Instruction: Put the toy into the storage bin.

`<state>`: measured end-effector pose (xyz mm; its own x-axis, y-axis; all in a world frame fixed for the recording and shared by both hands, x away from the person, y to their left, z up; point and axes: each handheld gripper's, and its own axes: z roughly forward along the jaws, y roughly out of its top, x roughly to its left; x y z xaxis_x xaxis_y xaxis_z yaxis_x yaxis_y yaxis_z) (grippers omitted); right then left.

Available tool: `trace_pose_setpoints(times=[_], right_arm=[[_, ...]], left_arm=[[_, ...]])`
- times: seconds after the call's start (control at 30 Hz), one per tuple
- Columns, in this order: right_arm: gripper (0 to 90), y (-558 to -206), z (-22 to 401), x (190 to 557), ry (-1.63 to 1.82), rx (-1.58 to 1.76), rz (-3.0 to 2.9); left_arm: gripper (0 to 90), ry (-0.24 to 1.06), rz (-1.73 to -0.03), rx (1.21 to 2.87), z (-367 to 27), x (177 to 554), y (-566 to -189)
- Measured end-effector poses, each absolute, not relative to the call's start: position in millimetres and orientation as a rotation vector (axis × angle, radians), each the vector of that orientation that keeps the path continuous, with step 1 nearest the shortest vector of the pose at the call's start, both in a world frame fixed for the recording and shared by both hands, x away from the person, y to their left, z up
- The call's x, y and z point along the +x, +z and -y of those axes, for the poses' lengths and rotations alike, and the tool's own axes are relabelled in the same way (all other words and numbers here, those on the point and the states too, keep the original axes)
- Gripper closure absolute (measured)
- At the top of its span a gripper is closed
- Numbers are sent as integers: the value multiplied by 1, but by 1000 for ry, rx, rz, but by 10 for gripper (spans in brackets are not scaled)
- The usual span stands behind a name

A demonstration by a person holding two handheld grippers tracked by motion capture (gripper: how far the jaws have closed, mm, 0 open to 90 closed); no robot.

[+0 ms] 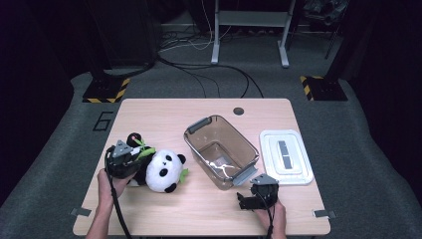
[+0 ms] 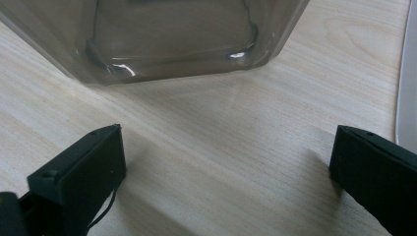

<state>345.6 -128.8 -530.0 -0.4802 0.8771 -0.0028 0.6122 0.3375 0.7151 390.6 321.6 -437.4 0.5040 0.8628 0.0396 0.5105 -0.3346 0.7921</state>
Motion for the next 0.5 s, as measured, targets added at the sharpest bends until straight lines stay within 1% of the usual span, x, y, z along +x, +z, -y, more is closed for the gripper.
trace_pose_setpoints(times=[0.5], right_arm=[[0, -530, 129, 345, 932, 1325, -2215]], left_arm=[[748, 583, -1031, 1962, -330, 383, -408]])
